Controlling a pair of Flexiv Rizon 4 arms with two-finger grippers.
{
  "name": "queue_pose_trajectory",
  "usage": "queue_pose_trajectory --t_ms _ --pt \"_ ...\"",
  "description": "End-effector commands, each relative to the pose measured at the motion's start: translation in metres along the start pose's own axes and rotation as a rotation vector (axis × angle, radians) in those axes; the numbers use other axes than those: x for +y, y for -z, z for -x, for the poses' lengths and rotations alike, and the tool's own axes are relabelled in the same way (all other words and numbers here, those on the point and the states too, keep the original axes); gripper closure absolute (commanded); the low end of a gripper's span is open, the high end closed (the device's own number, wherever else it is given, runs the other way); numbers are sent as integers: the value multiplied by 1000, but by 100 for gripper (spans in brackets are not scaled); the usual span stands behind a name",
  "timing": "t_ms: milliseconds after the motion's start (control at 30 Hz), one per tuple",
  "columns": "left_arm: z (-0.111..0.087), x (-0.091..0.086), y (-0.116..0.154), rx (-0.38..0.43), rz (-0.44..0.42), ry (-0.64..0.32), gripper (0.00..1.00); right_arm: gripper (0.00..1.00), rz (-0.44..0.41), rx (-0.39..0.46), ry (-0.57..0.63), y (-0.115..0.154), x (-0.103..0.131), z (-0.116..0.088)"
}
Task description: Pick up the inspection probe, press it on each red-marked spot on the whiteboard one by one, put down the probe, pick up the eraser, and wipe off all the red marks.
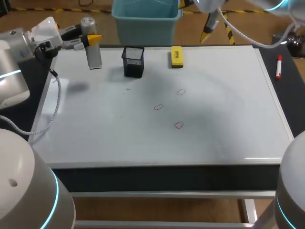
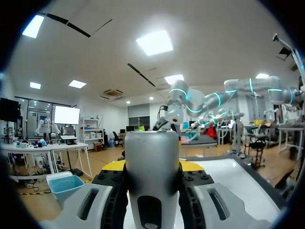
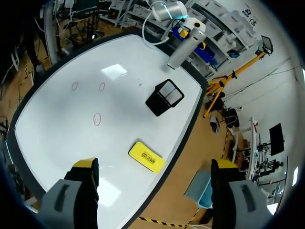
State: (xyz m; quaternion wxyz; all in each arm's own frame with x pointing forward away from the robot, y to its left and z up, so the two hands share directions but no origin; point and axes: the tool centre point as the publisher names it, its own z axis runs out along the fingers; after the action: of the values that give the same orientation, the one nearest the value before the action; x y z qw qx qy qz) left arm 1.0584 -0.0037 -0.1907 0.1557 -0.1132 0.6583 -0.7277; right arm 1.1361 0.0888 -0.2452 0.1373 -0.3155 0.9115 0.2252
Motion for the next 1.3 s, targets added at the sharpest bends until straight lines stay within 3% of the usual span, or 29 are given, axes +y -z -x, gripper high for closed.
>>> queue_pose_trajectory --t_ms 33,267,533,933,1300 --pt "-1 -1 0 -3 -1 -1 100 0 12 274 50 -3 5 6" --pt "-1 -1 0 -3 -1 -1 100 0 -51 393 248 -23 20 12" --pt "-1 -1 0 -3 -1 -1 100 0 -137 494 390 -43 15 7" --pt "-1 -1 0 -3 -1 -1 100 0 -101 521 464 -71 0 0" --pt "-1 -1 0 -3 -1 -1 100 0 -181 548 555 -97 -13 -9"
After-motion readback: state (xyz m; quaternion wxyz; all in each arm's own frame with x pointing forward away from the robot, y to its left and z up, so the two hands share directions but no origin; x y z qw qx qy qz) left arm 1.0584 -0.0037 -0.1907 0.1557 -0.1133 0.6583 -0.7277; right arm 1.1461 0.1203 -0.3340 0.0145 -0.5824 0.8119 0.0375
